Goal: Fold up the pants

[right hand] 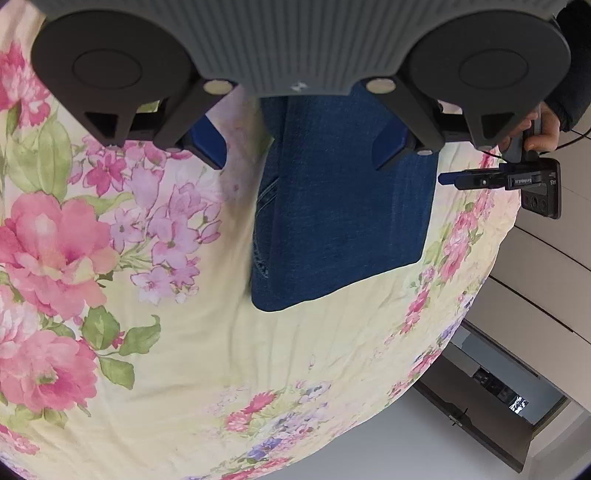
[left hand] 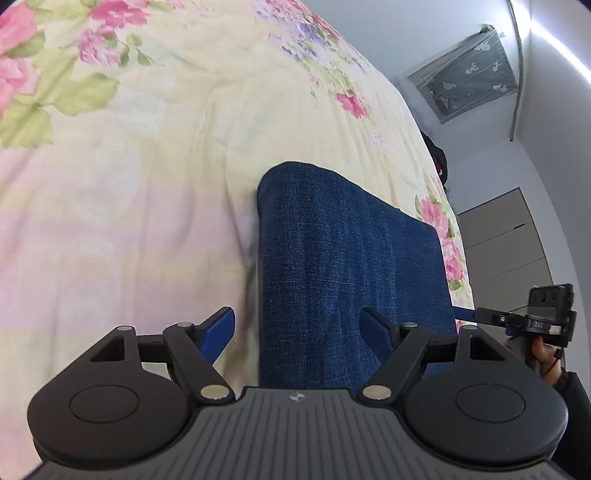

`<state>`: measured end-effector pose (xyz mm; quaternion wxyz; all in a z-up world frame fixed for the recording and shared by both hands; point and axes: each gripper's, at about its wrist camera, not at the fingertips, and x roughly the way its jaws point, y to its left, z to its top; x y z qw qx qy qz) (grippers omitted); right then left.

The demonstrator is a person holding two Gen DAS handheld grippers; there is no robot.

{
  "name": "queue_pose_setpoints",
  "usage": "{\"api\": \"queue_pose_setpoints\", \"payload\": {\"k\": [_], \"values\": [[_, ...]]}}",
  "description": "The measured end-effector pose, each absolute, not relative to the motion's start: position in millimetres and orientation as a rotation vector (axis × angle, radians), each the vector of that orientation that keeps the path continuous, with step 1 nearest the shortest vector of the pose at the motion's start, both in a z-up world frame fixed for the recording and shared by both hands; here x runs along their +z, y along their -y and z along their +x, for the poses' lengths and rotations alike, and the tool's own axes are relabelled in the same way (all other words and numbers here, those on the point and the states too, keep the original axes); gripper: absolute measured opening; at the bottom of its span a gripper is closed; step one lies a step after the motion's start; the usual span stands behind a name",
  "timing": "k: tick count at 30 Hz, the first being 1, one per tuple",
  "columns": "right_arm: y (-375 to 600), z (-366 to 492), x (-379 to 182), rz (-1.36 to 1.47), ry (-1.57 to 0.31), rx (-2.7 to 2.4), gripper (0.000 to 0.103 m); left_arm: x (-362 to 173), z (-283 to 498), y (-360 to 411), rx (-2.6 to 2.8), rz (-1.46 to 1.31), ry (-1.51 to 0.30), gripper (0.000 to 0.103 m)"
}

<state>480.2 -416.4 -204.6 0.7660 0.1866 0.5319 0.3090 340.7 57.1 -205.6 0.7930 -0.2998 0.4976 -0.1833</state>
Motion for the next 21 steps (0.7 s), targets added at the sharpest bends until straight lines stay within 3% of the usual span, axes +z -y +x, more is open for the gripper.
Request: {"api": "queue_pose_setpoints", "payload": {"k": [11, 21], "values": [[388.6, 518.4, -264.8, 0.470, -1.306, 0.844, 0.083, -232.4, 354.6, -40.3, -0.484, -0.649, -1.137, 0.090], [367.1, 521.4, -280.6, 0.478, -1.305, 0.907, 0.084, -240.6, 360.2, -29.9, -0.523, -0.669, -1.137, 0.091]]}}
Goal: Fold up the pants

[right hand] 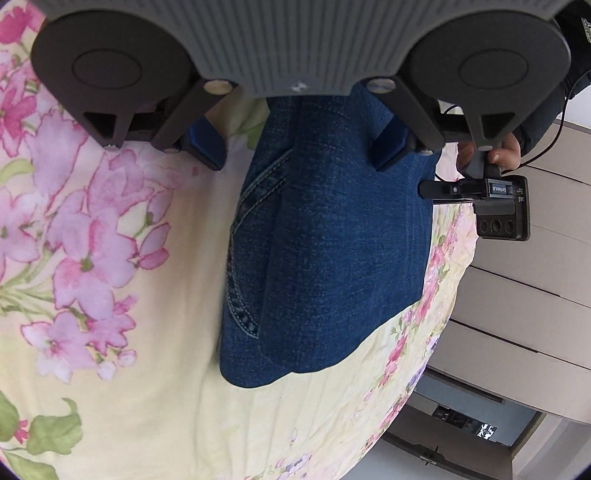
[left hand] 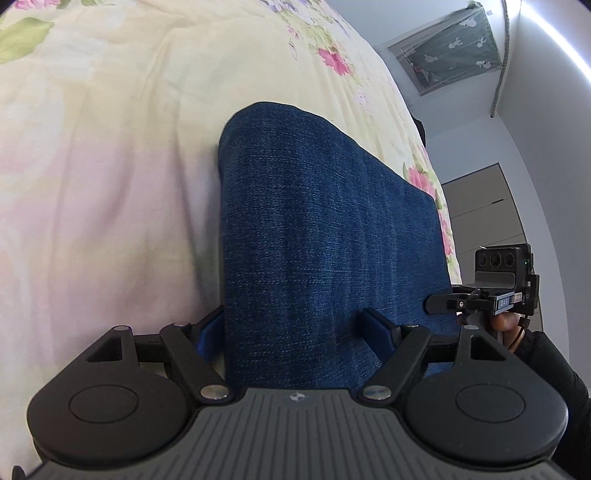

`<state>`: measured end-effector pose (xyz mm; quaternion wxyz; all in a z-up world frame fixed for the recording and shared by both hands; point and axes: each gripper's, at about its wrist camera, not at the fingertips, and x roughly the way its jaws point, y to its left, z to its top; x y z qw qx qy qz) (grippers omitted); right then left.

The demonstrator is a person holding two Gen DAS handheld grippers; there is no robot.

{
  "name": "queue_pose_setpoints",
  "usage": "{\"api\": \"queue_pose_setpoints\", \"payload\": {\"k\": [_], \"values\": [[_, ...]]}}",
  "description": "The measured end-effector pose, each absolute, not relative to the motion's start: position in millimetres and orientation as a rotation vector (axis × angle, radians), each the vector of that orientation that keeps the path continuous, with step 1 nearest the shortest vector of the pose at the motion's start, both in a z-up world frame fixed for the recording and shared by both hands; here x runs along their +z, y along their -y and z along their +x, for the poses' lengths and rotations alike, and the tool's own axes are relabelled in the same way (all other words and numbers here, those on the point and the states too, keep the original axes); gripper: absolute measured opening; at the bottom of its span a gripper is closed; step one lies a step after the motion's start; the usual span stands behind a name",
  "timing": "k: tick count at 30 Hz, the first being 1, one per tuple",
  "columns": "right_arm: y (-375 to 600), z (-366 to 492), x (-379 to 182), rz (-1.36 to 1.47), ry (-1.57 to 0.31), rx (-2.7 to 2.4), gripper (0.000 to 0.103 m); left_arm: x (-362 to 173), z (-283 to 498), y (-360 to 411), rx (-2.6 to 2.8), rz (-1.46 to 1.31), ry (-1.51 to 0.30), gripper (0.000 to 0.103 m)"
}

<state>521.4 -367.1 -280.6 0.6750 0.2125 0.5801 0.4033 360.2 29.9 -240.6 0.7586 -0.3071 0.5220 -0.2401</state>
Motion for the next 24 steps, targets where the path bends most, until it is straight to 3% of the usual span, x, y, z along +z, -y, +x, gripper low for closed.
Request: {"api": "queue_pose_setpoints", "payload": {"k": [9, 10, 15, 17, 20, 24], "values": [[334.7, 509.6, -274.5, 0.416, -1.253, 0.974, 0.081, -239.9, 357.7, -11.2, -0.524, -0.628, -1.118, 0.095], [332.4, 508.6, -275.3, 0.437, -1.262, 0.981, 0.067, -238.7, 356.6, -10.5, -0.519, -0.623, -1.114, 0.092], [332.6, 499.5, -266.6, 0.467, -1.233, 0.957, 0.050, -224.4, 346.5, -16.4, -0.532, -0.637, -1.079, 0.064], [330.2, 494.4, -256.7, 0.467, -1.218, 0.950, 0.041, -213.6, 342.7, -17.1, -0.543, -0.629, -1.068, 0.059], [324.4, 482.1, -238.4, 0.441, -1.203, 0.962, 0.034, -200.9, 331.7, -17.8, -0.557, -0.602, -1.065, 0.053], [317.7, 461.3, -213.4, 0.422, -1.210, 0.979, 0.033, -184.3, 310.8, -16.1, -0.588, -0.592, -1.045, 0.052]]}}
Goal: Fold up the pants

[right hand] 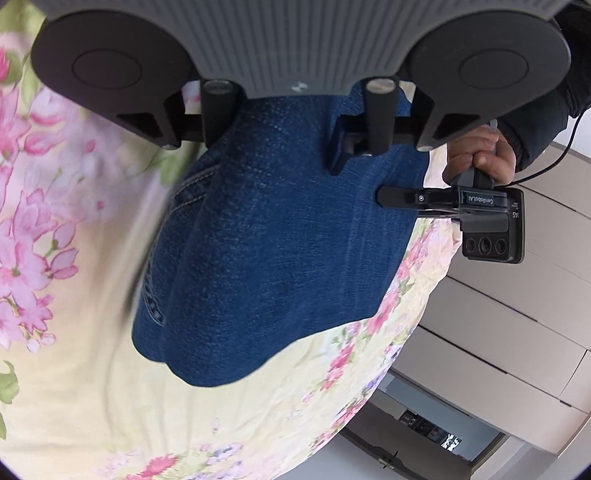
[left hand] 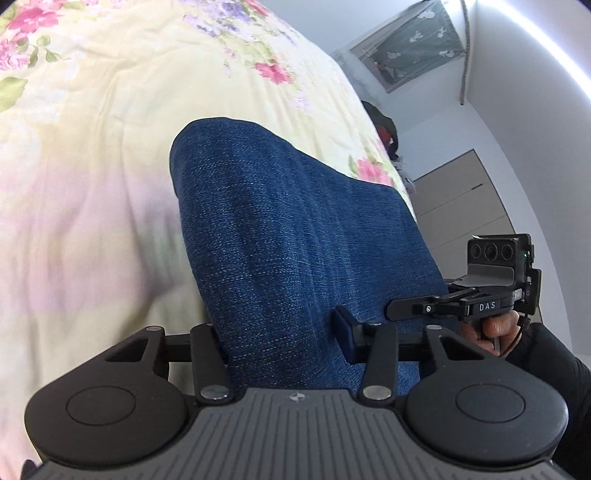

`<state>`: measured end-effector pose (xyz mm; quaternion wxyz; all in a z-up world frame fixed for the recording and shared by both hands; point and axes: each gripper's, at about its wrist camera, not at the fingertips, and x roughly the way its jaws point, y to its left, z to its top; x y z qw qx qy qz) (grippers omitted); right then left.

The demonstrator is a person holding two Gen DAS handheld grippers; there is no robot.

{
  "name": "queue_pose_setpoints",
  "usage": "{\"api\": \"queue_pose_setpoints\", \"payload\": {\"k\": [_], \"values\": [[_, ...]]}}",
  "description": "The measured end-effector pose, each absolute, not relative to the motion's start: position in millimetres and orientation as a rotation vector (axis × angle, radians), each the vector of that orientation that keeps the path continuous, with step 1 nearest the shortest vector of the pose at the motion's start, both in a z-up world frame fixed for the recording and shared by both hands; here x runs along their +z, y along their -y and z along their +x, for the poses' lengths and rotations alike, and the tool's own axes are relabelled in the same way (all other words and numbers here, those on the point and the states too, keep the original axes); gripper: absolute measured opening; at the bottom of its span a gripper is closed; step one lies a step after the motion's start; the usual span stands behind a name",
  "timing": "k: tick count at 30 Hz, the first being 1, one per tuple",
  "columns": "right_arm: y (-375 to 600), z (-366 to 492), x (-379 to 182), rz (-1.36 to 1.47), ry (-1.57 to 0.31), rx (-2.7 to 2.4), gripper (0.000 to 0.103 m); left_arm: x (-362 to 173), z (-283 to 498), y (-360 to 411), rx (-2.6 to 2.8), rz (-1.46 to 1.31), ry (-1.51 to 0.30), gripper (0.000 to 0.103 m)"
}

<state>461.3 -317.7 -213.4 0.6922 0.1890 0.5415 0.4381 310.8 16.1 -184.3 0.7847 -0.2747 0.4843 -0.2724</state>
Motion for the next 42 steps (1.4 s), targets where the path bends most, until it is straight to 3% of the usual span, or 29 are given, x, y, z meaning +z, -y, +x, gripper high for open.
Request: {"api": "queue_pose_setpoints", "payload": {"k": [8, 24, 42], "values": [[294.0, 396.3, -167.0, 0.399, -1.218, 0.973, 0.033, -175.1, 261.8, -17.7, -0.579, -0.596, -1.015, 0.052], [220.6, 258.2, -125.6, 0.320, -1.275, 0.995, 0.033, -172.9, 204.0, -33.6, -0.542, -0.640, -1.004, 0.052], [170.4, 229.2, -110.4, 0.233, -1.278, 1.064, 0.033, -169.9, 172.9, -81.1, -0.469, -0.701, -0.935, 0.052]]}}
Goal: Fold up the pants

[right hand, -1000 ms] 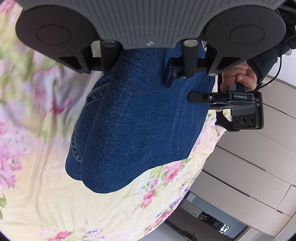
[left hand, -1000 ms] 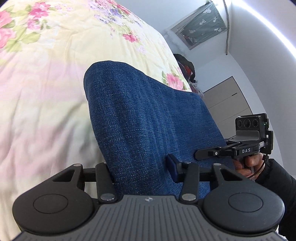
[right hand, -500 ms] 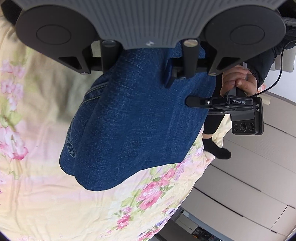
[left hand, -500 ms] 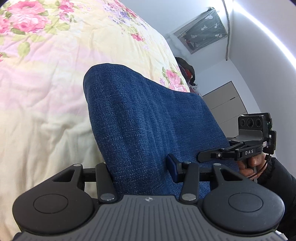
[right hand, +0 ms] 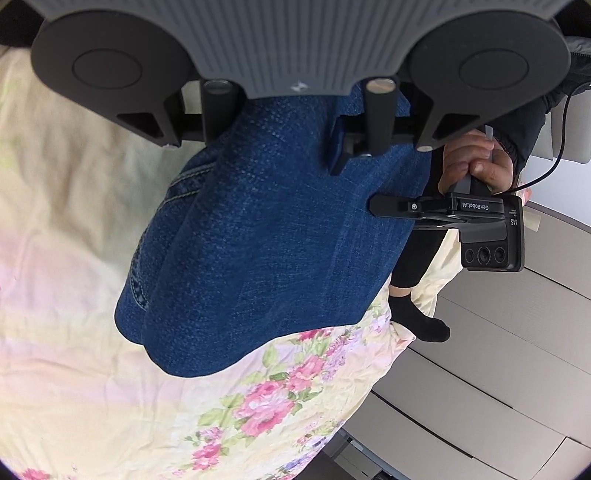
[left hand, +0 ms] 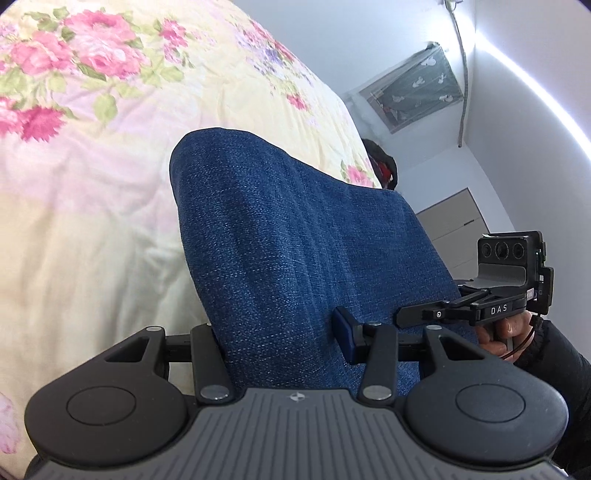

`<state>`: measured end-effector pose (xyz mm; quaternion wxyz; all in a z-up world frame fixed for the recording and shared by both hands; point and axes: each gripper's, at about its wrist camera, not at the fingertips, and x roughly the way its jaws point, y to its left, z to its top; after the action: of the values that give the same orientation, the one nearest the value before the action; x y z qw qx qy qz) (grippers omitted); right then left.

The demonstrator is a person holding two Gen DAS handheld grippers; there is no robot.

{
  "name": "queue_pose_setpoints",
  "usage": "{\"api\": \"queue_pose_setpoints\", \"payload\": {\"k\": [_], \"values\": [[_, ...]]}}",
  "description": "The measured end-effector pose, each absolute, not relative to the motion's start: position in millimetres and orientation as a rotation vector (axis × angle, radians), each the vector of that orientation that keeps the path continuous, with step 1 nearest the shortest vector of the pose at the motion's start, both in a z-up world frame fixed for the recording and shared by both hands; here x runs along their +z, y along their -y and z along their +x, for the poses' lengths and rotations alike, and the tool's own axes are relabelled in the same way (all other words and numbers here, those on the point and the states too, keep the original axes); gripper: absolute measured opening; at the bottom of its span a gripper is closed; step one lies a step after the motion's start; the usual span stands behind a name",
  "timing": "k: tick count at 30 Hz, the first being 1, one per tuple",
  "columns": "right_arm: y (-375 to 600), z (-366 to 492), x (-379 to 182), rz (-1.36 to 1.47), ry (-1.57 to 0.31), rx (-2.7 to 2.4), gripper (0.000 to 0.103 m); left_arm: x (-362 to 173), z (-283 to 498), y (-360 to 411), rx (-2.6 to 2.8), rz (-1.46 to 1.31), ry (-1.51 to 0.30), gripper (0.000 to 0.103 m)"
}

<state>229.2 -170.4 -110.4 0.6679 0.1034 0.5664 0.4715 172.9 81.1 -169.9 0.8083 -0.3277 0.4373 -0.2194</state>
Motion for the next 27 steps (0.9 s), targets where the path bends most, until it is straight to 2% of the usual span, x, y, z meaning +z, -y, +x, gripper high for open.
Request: {"api": "queue_pose_setpoints", "payload": {"k": [15, 27], "values": [[63.6, 271.0, -55.9, 0.128, -1.167, 1.177, 0.033, -143.0, 180.0, -151.7, -0.373, -0.731, -0.793, 0.052], [1.2, 304.5, -61.6, 0.116, -1.179, 1.204, 0.033, -151.6, 195.9, -203.2, -0.323, -0.767, -0.781, 0.052]]}}
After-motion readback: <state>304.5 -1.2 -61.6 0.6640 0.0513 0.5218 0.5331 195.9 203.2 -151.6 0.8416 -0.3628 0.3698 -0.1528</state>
